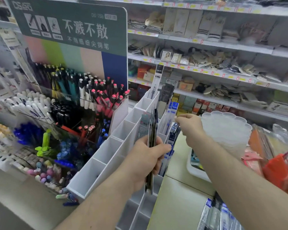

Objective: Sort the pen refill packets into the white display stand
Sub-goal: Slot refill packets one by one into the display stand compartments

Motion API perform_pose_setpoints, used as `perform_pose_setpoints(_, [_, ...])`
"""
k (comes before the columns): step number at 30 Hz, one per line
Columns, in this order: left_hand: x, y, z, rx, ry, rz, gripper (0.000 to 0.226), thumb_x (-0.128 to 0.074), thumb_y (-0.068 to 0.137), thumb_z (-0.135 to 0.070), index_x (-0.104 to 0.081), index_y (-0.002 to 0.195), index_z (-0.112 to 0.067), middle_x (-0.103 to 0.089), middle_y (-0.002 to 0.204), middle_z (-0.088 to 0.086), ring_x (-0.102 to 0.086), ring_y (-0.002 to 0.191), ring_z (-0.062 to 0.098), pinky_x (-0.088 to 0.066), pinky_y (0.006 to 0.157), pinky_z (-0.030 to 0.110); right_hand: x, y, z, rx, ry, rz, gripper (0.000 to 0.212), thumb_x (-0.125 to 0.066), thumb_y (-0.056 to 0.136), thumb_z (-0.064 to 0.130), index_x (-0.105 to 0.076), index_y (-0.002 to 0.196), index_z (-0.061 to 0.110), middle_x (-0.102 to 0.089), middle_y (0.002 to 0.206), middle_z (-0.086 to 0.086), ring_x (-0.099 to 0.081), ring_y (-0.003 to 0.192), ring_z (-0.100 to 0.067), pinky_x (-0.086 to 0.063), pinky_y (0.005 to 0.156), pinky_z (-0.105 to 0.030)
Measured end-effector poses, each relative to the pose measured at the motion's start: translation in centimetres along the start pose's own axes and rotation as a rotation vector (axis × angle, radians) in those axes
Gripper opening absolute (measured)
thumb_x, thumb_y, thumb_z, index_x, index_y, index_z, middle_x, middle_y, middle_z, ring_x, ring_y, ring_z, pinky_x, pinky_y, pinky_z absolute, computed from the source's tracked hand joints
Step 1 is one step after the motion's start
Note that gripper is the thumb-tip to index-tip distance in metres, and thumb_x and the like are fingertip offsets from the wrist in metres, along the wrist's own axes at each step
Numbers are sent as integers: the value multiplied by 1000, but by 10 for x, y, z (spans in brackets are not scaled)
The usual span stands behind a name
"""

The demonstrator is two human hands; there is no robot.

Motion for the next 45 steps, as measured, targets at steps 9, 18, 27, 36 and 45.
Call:
perform_pose_setpoints(9, [-18, 14, 21, 78, -166, 39, 15, -53, 86, 5, -52, 92, -9, -50, 58, 1, -47, 48, 14, -39, 48, 26, 2, -118, 16, 180, 195, 280, 14, -64, 91, 9, -70, 78, 6, -53, 56, 1, -43, 45, -5, -35, 48, -16])
perform_pose_setpoints(18, [-23, 0, 21, 18, -57, 218, 27, -55, 89, 15, -64, 110, 0, -72, 83, 14, -71, 76, 24, -57, 69, 32, 6, -143, 20, 227, 121, 373, 20, -67, 91, 5, -73, 73, 12, -52, 61, -12, -44, 49, -18, -41, 39, -23])
perform_pose_setpoints(27, [-14, -6, 21, 2, 21, 137, 17, -69, 88, -1, -66, 104, -8, -75, 86, 12, -72, 75, 24, -58, 68, 34, 9, -142, 10, 175, 254, 330, 15, -66, 92, 14, -69, 84, 2, -67, 64, -7, -57, 47, -10, -44, 42, -21])
perform_pose_setpoints(36, [0, -1, 19, -31, 19, -5, 15, -70, 90, -15, -67, 104, -17, -77, 86, 1, -74, 80, 17, -59, 70, 37, 12, -142, 22, 274, 157, 323, 18, -55, 98, 19, -64, 84, 13, -64, 59, 8, -58, 52, -5, -43, 47, -16])
perform_pose_setpoints(45, [15, -3, 17, 32, -143, -100, 14, -53, 100, -15, -52, 87, -11, -52, 57, -2, -44, 44, 10, -39, 40, 20, 50, -59, 32, 181, 145, 44, 38, -38, 104, 43, -69, 107, 23, -53, 75, -2, -47, 64, -14, -46, 65, -28])
Point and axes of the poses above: each hand's wrist, its own y-axis towards the middle knuckle, its own x-axis out of the back of the hand, z = x × y, the point moved 9 cm from there along y, towards the middle knuckle
